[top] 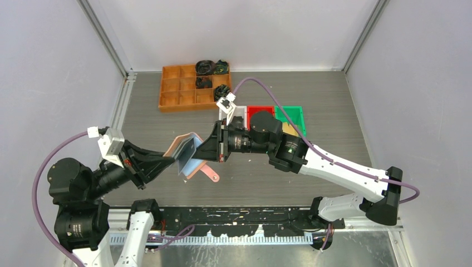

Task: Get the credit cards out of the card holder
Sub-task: Remove the credit card from the card holder.

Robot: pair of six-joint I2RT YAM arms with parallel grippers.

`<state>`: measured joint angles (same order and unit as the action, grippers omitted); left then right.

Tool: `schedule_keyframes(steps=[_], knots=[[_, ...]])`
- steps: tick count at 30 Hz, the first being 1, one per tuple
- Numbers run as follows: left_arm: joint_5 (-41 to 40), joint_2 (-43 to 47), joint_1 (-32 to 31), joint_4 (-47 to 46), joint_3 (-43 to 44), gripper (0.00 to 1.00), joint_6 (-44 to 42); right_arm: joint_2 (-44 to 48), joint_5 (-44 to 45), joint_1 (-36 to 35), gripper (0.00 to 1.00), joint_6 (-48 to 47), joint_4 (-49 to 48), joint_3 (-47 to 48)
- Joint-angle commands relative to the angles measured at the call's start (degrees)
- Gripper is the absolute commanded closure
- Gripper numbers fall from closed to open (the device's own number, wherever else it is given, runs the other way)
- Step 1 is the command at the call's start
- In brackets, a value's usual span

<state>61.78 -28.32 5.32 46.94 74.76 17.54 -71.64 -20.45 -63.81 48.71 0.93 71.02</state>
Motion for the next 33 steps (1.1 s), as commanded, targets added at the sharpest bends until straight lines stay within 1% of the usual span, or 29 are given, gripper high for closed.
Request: schedule_keyframes(steps=[1, 7, 11, 13, 15, 18, 23, 26, 29, 31, 32, 33], knots=[[-1.01, 0.64, -0.09, -2.29, 1.02, 0.89, 0.58, 1.37, -0.87, -0.40, 0.99, -0.70, -5.73, 2.49], [-12.71, 1.98, -0.04, -2.35, 0.98, 0.88, -2.79, 1.89, -4.93, -0.52, 0.99, -0.96, -8.88, 1.78], [-14.24, 1.72, -0.05, -2.74, 1.54, 0.85, -2.35, 2.29, -7.13, -0.56, 0.99, -0.96, -10.95, 1.17], [-13.74, 1.43, -0.06, -2.73, 1.89, 0.82, -2.07, 2.35, -8.80, -0.67, 0.99, -0.86, -12.36, 0.94], [-12.68, 1.00, -0.07, -2.37, 2.41, 0.81, -1.86, 2.55, -10.39, -0.74, 0.99, -0.96, -13.41, 0.64], [-8.33, 0.04, -0.09, -1.28, 3.33, 0.80, -1.13, 2.86, -13.19, -0.88, 0.99, -1.77, -13.85, 0.47], [1.68, -2.39, -0.08, -0.53, 4.55, 0.75, 2.62, 3.37, -15.72, -0.84, 0.99, -3.70, -13.15, 0.51], [5.09, -3.68, -0.06, -1.34, 4.65, 0.75, 4.86, 3.67, -16.45, -0.90, 0.99, -4.32, -12.74, 0.58], [6.15, -4.30, -0.05, -1.32, 4.95, 0.78, 5.09, 3.91, -16.70, -0.92, 0.99, -5.63, -11.33, 0.99], [6.17, -4.25, -0.05, -1.33, 5.03, 0.83, 4.89, 4.37, -16.73, -0.94, 0.99, -6.40, -10.93, 0.96], [6.39, -4.18, -0.13, -1.43, 5.04, 0.87, 5.06, 4.53, -16.54, -0.94, 0.98, -6.71, -10.62, 0.94], [6.81, -4.08, -0.10, -1.80, 4.93, 0.91, 5.42, 4.61, -16.48, -0.96, 0.94, -7.04, -10.34, 0.96]])
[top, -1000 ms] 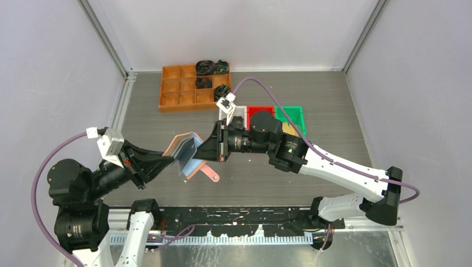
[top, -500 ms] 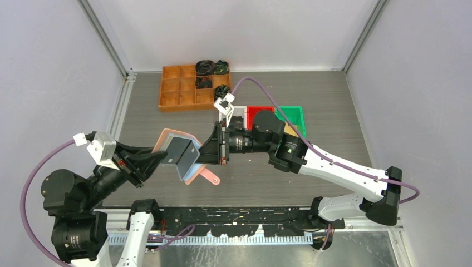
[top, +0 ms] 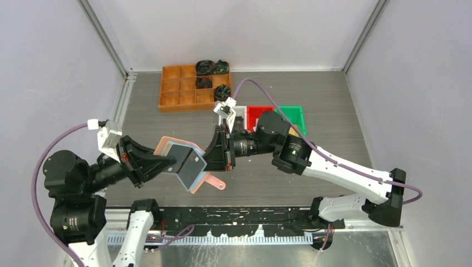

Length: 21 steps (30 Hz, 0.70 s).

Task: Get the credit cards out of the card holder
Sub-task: Remove the credit card from the card holder.

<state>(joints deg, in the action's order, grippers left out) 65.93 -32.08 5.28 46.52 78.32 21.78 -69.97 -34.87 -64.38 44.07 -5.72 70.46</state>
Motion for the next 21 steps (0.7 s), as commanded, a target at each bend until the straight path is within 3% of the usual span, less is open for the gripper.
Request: schedule_keyframes(steps=[1, 3, 8, 11, 16, 21], knots=[[3.34, -0.26, -0.07, -1.99, 1.20, 0.95, 1.90, 3.01, -1.88, -0.40, 0.84, -2.68, -3.43, 1.52], [4.43, -0.31, -0.04, -3.54, 0.75, 1.00, 3.55, 3.01, -1.15, -0.40, 0.72, -3.36, -2.46, 1.66], [3.52, -0.81, -0.03, -3.21, 1.84, 1.00, 3.56, 4.53, 2.70, 0.05, 0.41, -8.28, 7.87, 3.27], [1.37, -0.42, -0.08, -2.82, 2.56, 1.00, 1.86, 7.37, 6.60, 1.57, 0.29, -11.35, 14.11, 3.13], [2.63, 0.38, -0.06, -2.53, 2.59, 1.00, 1.08, 13.27, 8.73, 6.94, 0.17, -11.03, 13.92, 0.27], [4.39, 0.36, -0.05, -2.85, 2.15, 1.00, 2.23, 11.16, 2.85, 7.88, 0.13, -10.73, 9.54, 2.69]])
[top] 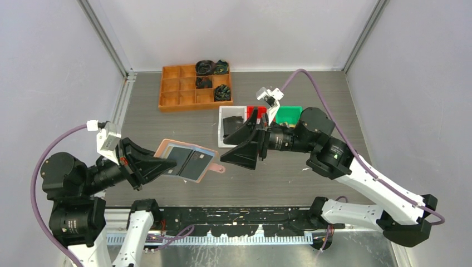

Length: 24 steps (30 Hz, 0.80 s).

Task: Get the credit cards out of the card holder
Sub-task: Remove the credit card from the card holder.

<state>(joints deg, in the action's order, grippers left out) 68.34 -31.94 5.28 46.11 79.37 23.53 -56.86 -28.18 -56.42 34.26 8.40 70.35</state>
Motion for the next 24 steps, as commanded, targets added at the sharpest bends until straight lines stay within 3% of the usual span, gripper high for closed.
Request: schedule_keyframes(steps=[1, 14, 19, 24], knots=[[2.52, 0.23, -0.02, -2.49, 1.01, 1.00, 0.87, -3.12, -5.37, -0.07, 0.12, -0.61, -5.66, 3.57], [7.64, -0.02, -0.08, -9.12, -3.85, 1.00, 11.88, -13.25, -15.88, -3.32, 0.08, -2.53, -14.33, 8.12], [8.02, 0.08, -0.08, -10.94, -5.71, 1.00, 14.45, -15.33, -18.94, -5.05, 0.13, 1.67, -21.80, 7.74], [8.05, 0.69, -0.01, -14.22, -7.76, 1.00, 18.42, -19.16, -19.44, -5.67, 0.31, 6.28, -25.60, 8.84]])
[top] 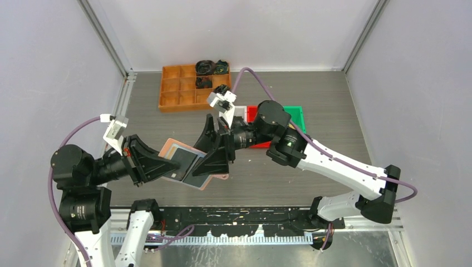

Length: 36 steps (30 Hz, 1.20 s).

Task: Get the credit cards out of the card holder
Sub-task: Remove the credit card from the card holder.

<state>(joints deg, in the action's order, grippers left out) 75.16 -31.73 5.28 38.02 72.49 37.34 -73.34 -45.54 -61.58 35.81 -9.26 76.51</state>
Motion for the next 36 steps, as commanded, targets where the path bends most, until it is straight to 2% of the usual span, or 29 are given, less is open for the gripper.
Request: schedule_keyframes(steps=[1, 5, 6, 8, 10, 11, 13, 22, 26, 30, 31, 34, 36], knots=[[1.24, 0.58, -0.03, -6.15, -0.91, 1.00, 4.68, -3.09, -2.10, -0.54, 0.36, 5.51, -8.74, 2.66], [1.91, 1.02, -0.03, -5.65, -1.41, 1.00, 4.61, -4.07, -1.75, -0.54, 0.64, 7.42, -10.62, 2.61], [2.29, 1.32, -0.03, -5.45, -1.84, 0.97, 4.32, -4.13, -1.68, -0.54, 0.78, 7.89, -10.95, 2.55], [2.66, 1.94, -0.02, -4.22, -2.75, 0.85, 3.11, -4.17, -1.66, -0.53, 0.91, 8.38, -10.86, 2.52], [3.32, 2.29, -0.05, -2.15, -3.61, 0.67, 0.91, -4.09, -1.87, -0.48, 0.96, 8.33, -9.77, 2.50], [3.59, 2.40, -0.03, -1.29, -4.07, 0.60, 0.01, -4.08, -2.11, -0.51, 0.97, 8.31, -9.18, 2.61], [4.46, 2.22, -0.03, 0.58, -4.58, 0.56, -1.80, -4.18, -2.84, -0.47, 0.97, 7.51, -7.25, 3.13], [8.75, 1.43, -0.08, 4.08, -6.78, 0.59, -7.64, -7.82, -6.06, -0.88, 0.99, 0.71, 6.75, 9.87], [10.18, 1.42, -0.06, 4.36, -8.12, 0.74, -9.44, -9.18, -6.98, -1.06, 0.99, -0.91, 10.24, 12.13], [9.29, 0.88, -0.05, 4.91, -8.16, 0.95, -11.09, -10.02, -8.05, -1.17, 0.98, -1.53, 11.88, 13.47], [8.38, 0.72, -0.05, 5.58, -8.15, 0.99, -11.59, -10.05, -7.98, -1.15, 0.95, -1.58, 11.89, 13.56], [5.08, 0.57, -0.02, 7.59, -7.78, 1.00, -13.69, -9.17, -5.98, -0.81, 0.79, -1.83, 12.08, 13.56], [2.61, 0.61, -0.04, 8.03, -7.69, 1.00, -14.00, -7.92, -2.92, 0.24, 0.55, -1.88, 12.71, 13.34]])
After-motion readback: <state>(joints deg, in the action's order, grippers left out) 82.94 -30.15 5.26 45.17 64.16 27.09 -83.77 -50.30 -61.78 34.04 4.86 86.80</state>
